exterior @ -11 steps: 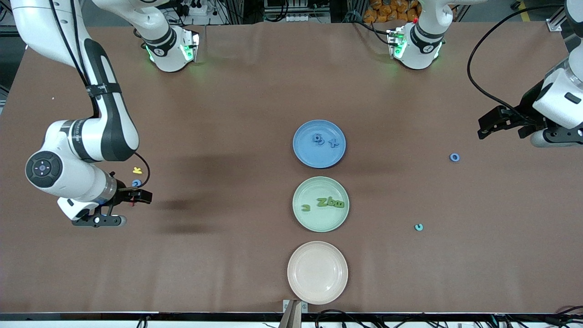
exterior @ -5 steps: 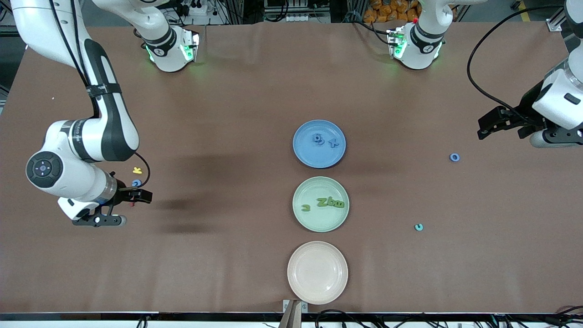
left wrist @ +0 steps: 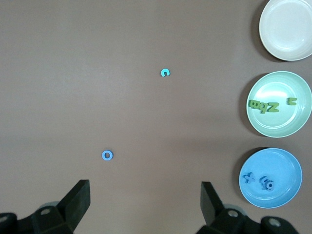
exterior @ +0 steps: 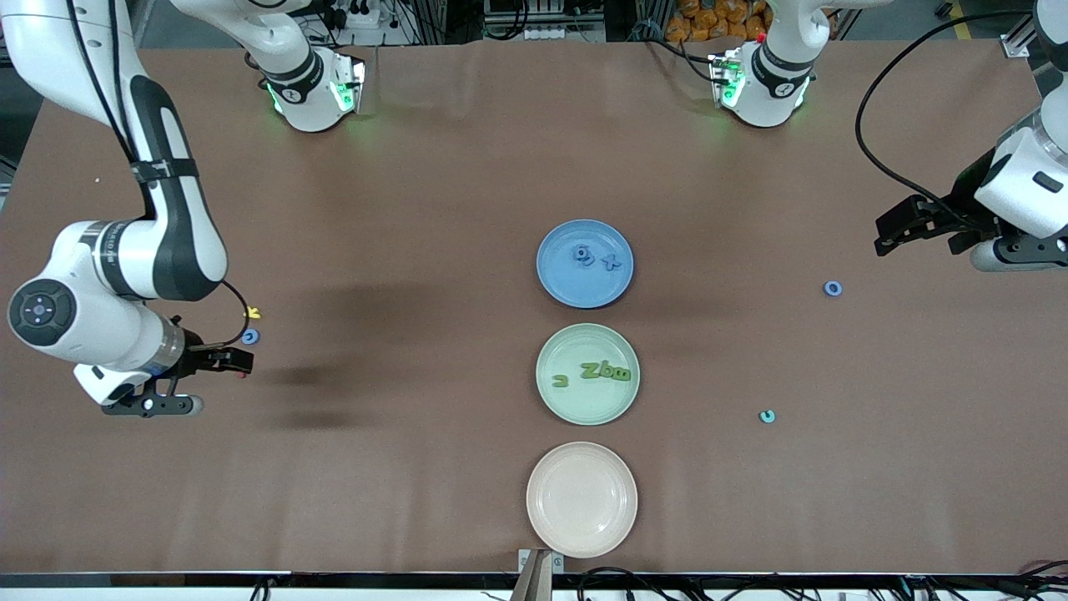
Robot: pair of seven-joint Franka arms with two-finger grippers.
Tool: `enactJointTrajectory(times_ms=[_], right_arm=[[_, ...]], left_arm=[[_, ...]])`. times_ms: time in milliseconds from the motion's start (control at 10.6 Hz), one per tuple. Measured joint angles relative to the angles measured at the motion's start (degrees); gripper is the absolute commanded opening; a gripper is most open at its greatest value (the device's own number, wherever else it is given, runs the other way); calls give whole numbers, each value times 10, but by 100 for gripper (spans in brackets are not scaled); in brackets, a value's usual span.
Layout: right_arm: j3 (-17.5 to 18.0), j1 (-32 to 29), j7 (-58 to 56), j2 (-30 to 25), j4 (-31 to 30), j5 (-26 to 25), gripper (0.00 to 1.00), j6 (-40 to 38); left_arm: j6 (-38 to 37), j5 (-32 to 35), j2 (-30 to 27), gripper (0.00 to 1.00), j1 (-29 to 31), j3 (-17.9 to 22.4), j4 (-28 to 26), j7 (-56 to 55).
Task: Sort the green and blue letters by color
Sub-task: 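Lower the open right gripper around the blue c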
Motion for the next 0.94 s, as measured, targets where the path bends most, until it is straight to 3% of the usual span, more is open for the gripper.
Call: enactJointTrajectory(times_ms=[282, 658, 941], right_arm=[[0, -21, -60, 0, -36, 0, 100, 66], [0, -41, -100, 1, -179, 0, 100, 222], [13, -66, -117, 1, -233, 0, 100, 248]], left_arm=[[0, 0, 1, 100, 0, 0, 0, 0], [0, 0, 2, 100, 0, 1, 1, 0], [0, 0, 2, 100, 0, 1, 2, 0]])
